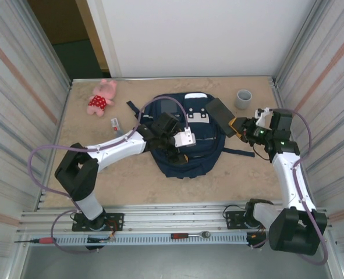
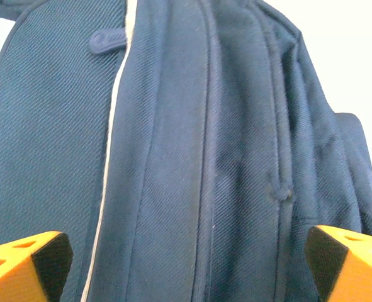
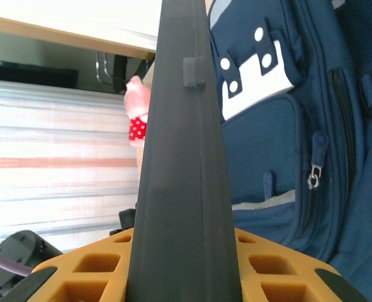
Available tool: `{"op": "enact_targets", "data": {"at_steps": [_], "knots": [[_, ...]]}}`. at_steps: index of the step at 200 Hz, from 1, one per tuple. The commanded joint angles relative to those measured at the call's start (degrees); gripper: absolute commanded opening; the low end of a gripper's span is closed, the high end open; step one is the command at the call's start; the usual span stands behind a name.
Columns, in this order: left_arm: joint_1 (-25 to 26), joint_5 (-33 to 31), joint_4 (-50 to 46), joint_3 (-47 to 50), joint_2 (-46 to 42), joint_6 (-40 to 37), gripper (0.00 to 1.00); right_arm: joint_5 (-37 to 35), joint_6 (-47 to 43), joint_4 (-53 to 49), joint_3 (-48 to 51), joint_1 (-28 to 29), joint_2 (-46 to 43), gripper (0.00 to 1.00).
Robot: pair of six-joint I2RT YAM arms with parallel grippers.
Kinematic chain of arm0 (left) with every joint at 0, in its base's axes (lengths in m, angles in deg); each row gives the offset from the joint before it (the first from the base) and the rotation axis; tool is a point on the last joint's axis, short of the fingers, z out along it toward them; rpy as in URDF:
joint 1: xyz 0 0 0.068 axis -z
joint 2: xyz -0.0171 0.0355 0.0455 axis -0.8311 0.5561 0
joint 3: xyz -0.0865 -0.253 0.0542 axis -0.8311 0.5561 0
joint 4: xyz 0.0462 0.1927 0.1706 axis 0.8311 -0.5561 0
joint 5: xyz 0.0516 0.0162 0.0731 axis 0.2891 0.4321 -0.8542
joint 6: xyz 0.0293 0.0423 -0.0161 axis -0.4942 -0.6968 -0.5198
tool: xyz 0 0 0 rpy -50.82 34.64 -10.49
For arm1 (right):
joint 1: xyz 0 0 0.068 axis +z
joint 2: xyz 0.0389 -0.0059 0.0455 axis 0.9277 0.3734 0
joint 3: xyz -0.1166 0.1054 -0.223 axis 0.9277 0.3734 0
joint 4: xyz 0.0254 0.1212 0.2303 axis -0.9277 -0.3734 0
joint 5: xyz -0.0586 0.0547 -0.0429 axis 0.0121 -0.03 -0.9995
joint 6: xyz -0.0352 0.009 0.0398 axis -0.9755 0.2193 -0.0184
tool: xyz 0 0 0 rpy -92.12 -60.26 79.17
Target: Pack the student bag
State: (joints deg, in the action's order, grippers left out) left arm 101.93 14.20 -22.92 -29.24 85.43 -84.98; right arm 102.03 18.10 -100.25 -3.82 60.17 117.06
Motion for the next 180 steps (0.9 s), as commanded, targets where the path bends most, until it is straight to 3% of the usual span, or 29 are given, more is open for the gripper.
{"op": "enact_targets", "data": {"at_steps": [1, 31, 75, 115, 180], "knots": [[-0.05, 5.11, -1.77, -2.49, 1.63, -4.61, 0.99, 2.06, 0.28, -0.33, 0.72, -0.18, -1.6, 0.19], [0.25, 8.4, -2.88, -3.0, 2.25, -5.63, 0.99, 1.99, 0.28, -0.54, 0.89, -0.19, -1.94, 0.19], [1.22, -5.03, -0.87, -4.25, 5.74, -4.46, 0.98, 1.8, -0.06, -1.04, 1.32, -0.19, -2.37, 0.19], [1.2, -9.63, 2.08, -5.55, 3.92, -1.94, 0.81, 0.69, -0.56, -2.19, 1.53, -0.18, -4.37, 0.19], [0.17, -15.56, 4.59, -6.74, 1.91, 1.01, 0.71, -0.03, -0.41, -2.03, 1.61, -0.18, -5.07, 0.18]]}}
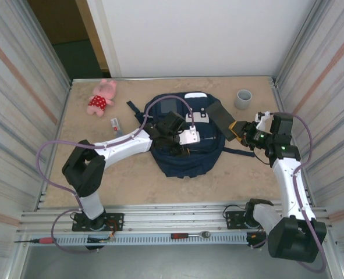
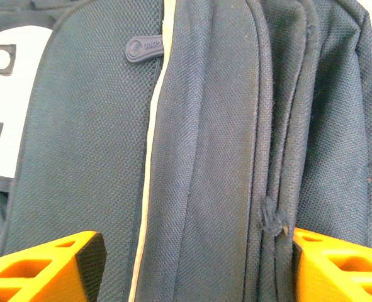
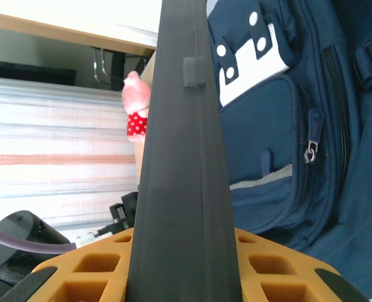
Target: Pack the student bag
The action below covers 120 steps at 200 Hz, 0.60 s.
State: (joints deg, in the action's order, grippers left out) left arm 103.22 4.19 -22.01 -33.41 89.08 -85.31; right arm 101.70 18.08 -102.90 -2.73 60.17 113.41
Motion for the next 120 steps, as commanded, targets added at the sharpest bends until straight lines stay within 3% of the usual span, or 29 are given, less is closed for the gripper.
{"op": "enact_targets", "data": {"at_steps": [1, 67, 83, 105, 120], "knots": [[-1.12, -5.58, 3.66, -2.63, -1.67, 1.37, 0.71, 0.29, -0.35, 0.62, 0.51, -0.18, -1.39, 0.18], [-1.21, 0.79, 5.0, -2.87, -2.45, 3.58, 0.84, 0.41, 0.61, 1.33, 1.38, -0.18, -1.76, 0.18], [-1.81, 0.27, 5.49, -3.12, -1.94, 3.87, 0.79, 0.42, 0.85, 1.66, 1.62, -0.18, -1.96, 0.18], [-2.18, -1.72, 5.12, -3.94, -0.74, 3.22, 0.62, 0.41, 0.97, 1.6, 1.65, -0.19, -2.25, 0.18], [-2.18, -2.1, 5.19, -4.24, -0.34, 2.75, 0.61, 0.32, 1.03, 1.64, 1.66, -0.18, -2.39, 0.18]]}}
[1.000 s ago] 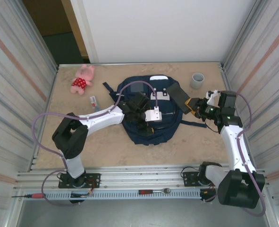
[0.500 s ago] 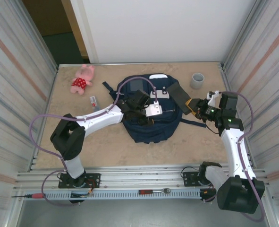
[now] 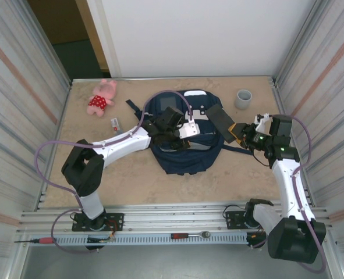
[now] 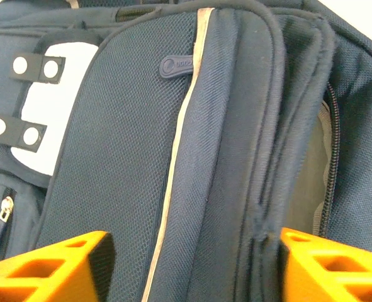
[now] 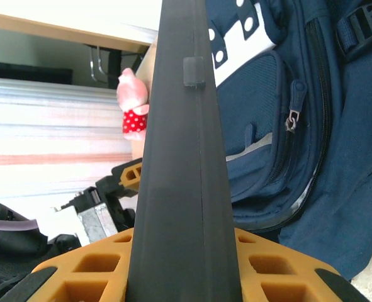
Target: Pack the student bag
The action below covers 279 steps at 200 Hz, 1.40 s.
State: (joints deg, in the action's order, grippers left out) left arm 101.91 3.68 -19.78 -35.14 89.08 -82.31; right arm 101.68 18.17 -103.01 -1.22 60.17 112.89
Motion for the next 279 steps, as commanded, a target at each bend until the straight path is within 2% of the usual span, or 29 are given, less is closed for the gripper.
{"op": "enact_targets", "data": {"at_steps": [1, 42, 60, 66, 81, 100, 135, 186, 200, 212, 228, 248, 279], "knots": [[-0.87, -1.59, 2.98, -2.53, -0.36, -0.22, 0.61, 0.37, 0.97, 1.72, 0.23, -0.14, -1.88, 0.18], [-0.87, -0.41, 3.66, -2.15, 0.35, -0.31, 0.74, 0.04, 1.83, 2.27, 0.82, 0.17, -2.29, 0.18], [-0.7, -1.17, 3.93, -1.03, 1.68, -1.84, 0.74, -0.21, 1.97, 2.28, 1.1, 0.5, -2.58, 0.18], [-0.67, -1.49, 3.96, -0.68, 2.09, -2.07, 0.7, -0.22, 2.12, 2.31, 1.15, 0.6, -2.66, 0.18], [-0.52, -1.45, 5.05, 0.25, 2.17, -1.81, 0.5, -0.1, 2.18, 1.95, 1.2, 0.69, -3.02, 0.18], [-0.44, -1.01, 5.88, 0.24, -0.21, -0.24, 0.37, -0.05, 2.09, 0.09, 0.76, 0.27, -3.81, 0.18], [-1.06, -4.16, 4.94, -3.3, -5.71, 5.93, 0.0, -2.1, 3.47, -4.92, -0.82, -3.44, -7.17, 0.17], [-4.72, -3.06, 4.24, -6.74, -9.34, 14.68, 0.0, -9.23, 4.65, -14.5, -3.08, -7.37, -15.71, 0.17], [-4.94, -3.54, 3.59, -7.87, -9.37, 15.26, 0.0, -8.35, 5.03, -16.88, -3.32, -7.31, -17.15, 0.18], [-5.0, -3.7, 3.09, -9.07, -9.17, 15.93, 0.0, -4.41, 5.71, -17.21, -2.84, -6.98, -17.29, 0.19], [-5.09, -3.66, 2.39, -10.71, -8.75, 17.31, 0.0, -1.19, 6.19, -17.86, -2.57, -4.03, -16.44, 0.18], [-5.09, -3.13, 1.48, -13.13, -7.97, 18.45, 0.0, -4.91, 6.95, -16.37, -2.83, 4.73, -15.96, 0.19], [-5.09, -2.58, -0.13, -17.02, -6.13, 18.91, 0.0, -12.06, 17.52, 0.13, 2.43, 18.5, -13.3, 0.18]]}}
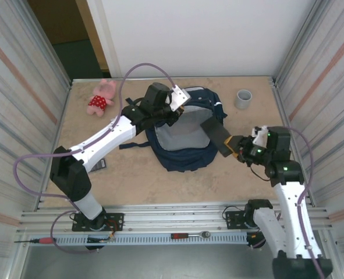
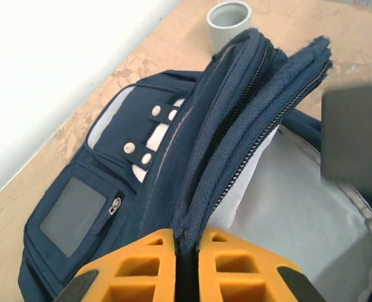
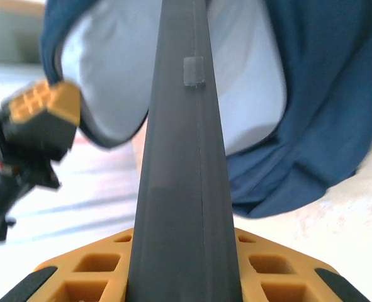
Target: Pack the student bag
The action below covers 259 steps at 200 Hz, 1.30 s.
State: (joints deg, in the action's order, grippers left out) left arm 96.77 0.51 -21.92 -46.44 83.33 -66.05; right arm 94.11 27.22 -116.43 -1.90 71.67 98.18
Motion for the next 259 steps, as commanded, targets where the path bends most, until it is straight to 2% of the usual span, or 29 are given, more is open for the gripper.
{"op": "enact_targets", "data": {"at_steps": [1, 18, 64, 95, 112, 169, 211, 227, 259], "knots": [[0.05, 0.69, 1.95, -5.87, -0.36, 2.63, 0.0, -4.82, 8.82, 14.2, 3.32, 7.42, 1.58, 0.18], [0.01, 0.88, 1.1, -7.6, 0.38, 2.78, 0.0, -10.72, 15.25, 22.85, 5.94, 13.39, 4.63, 0.15], [-1.35, 3.81, 1.28, -10.05, 1.47, 5.93, 0.0, -30.17, 23.8, 41.22, 9.42, 25.85, 13.85, 0.15], [-1.88, 5.93, 0.78, -12.46, 2.49, 7.1, 0.0, -37.54, 25.35, 50.99, 8.91, 30.23, 23.01, 0.15], [-2.06, 6.87, 1.37, -12.86, 2.63, 7.62, 0.0, -42.5, 26.78, 52.52, 7.59, 32.42, 27.93, 0.16], [-2.41, 8.52, 2.94, -14.24, 2.64, 7.95, 0.0, -39.83, 28.42, 67.53, -0.99, 34.25, 48.55, 0.16], [-2.76, 9.47, 3.64, -14.54, 1.95, 8.08, 0.0, -39.2, 30.87, 73.4, -8.35, 35.6, 61.88, 0.17], [-2.92, 9.57, 4.03, -14.59, 1.78, 8.18, 0.0, -39.29, 30.97, 71.99, -11.15, 35.71, 65.88, 0.17], [-3.37, 9.49, 3.97, -14.82, 2.13, 8.55, 0.0, -39.98, 31.54, 68.7, -13.65, 35.69, 70.43, 0.25]]}}
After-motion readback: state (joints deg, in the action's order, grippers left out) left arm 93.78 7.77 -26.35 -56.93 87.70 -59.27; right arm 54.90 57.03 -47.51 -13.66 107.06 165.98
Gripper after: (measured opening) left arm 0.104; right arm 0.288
